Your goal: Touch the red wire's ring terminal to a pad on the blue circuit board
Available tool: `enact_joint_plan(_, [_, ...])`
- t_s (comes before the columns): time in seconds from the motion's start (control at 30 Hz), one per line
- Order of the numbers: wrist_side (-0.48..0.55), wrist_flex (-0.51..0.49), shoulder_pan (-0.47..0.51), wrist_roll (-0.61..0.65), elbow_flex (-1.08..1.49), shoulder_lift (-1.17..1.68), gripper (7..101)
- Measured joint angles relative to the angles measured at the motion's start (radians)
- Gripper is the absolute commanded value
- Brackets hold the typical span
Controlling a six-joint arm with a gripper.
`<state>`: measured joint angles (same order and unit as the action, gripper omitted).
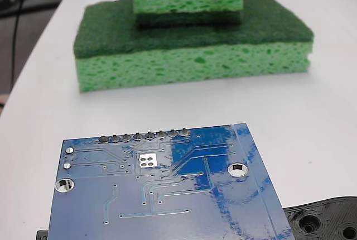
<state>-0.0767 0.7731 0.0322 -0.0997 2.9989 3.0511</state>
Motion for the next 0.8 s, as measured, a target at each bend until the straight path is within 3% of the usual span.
enact_joint_plan(0.8, [0.091, 0.0, 0.098, 0.008, 0.0, 0.0, 100.3])
